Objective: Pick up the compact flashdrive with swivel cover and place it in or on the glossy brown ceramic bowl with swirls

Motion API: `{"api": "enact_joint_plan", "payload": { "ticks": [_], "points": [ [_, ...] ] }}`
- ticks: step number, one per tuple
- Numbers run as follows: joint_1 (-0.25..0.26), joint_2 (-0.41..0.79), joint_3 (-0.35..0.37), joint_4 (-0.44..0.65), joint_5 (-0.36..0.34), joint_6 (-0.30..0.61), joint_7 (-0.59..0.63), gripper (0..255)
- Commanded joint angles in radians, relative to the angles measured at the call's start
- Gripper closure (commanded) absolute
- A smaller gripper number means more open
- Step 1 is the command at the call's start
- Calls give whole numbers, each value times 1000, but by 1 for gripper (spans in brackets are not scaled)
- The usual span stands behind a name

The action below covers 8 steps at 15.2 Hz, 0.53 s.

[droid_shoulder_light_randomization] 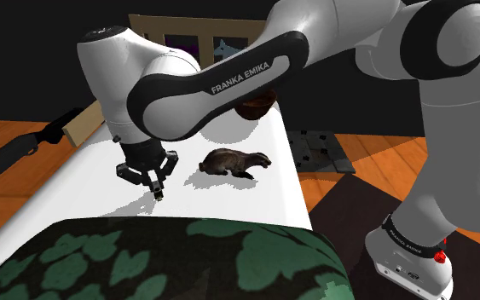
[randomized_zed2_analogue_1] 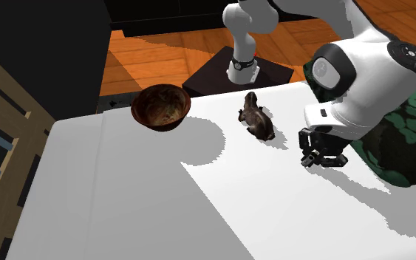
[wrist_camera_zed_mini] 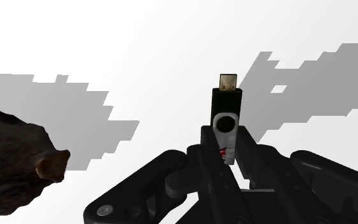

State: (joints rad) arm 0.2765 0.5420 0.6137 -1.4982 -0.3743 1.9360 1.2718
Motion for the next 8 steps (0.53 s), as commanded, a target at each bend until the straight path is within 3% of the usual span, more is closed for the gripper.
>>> {"api": "enact_joint_plan", "payload": {
  "ticks": [1,8],
  "points": [
    [0,-9,4,13,6,-21,-4,255],
    [4,-28,13,80,23,-102,-20,255]
  ]
}}
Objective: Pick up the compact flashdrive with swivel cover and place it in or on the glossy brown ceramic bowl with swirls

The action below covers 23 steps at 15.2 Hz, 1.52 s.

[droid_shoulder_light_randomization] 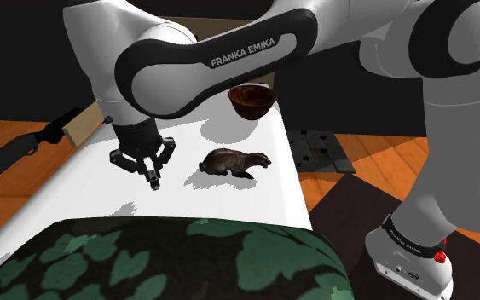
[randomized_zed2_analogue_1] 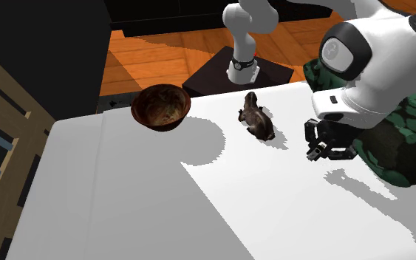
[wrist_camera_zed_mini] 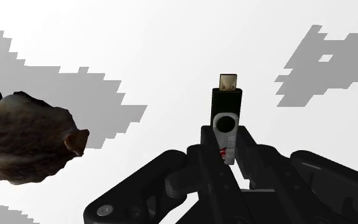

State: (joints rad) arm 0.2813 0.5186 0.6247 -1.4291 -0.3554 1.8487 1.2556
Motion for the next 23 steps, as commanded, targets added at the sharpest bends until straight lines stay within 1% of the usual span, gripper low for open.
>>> {"api": "enact_joint_plan", "payload": {
  "ticks": [1,11,20,21,23],
  "points": [
    [1,-7,3,22,5,-27,-6,255],
    [24,-11,9,154,14,-158,-24,255],
    [66,14,6,320,4,-295,-38,255],
    [67,15,6,324,4,-298,-39,255],
    [-2,-46,11,233,35,-261,-76,255]
  ]
}}
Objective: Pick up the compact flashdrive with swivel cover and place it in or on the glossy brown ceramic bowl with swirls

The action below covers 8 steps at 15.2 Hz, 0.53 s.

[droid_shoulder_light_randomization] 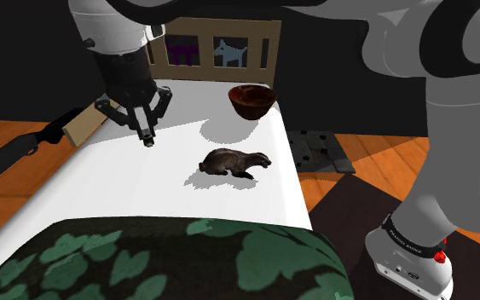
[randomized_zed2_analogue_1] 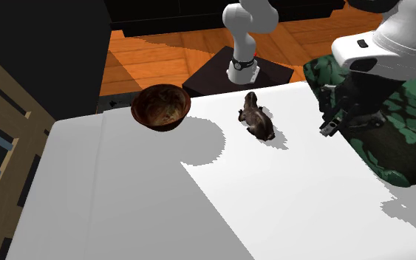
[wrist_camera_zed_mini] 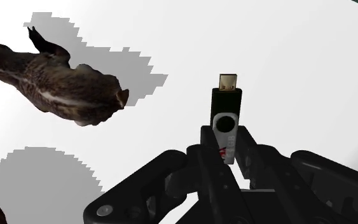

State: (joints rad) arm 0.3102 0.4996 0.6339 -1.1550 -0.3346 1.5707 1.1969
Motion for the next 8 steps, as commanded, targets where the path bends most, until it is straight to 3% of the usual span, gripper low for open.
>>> {"api": "enact_joint_plan", "payload": {
  "ticks": [1,8],
  "points": [
    [-63,-55,4,-80,28,32,-37,255],
    [-252,-213,-13,-285,122,113,-200,255]
  ]
}}
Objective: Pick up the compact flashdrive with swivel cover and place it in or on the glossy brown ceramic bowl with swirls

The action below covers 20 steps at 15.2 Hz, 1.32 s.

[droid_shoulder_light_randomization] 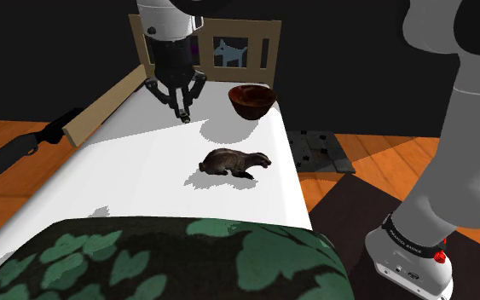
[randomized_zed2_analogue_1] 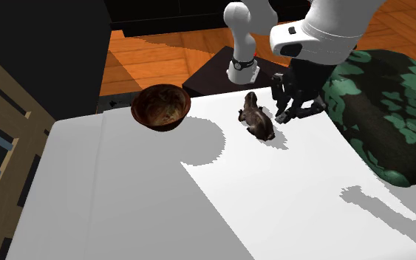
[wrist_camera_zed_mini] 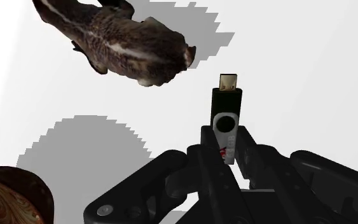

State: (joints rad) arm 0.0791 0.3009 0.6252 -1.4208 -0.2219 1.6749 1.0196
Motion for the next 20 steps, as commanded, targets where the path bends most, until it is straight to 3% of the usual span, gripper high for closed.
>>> {"api": "enact_joint_plan", "payload": {
  "ticks": [1,10,20],
  "points": [
    [-43,-32,-9,-40,21,17,-48,255],
    [-209,-141,-78,-159,96,62,-275,255],
    [-345,-153,-171,-161,120,71,-506,255]
  ]
}}
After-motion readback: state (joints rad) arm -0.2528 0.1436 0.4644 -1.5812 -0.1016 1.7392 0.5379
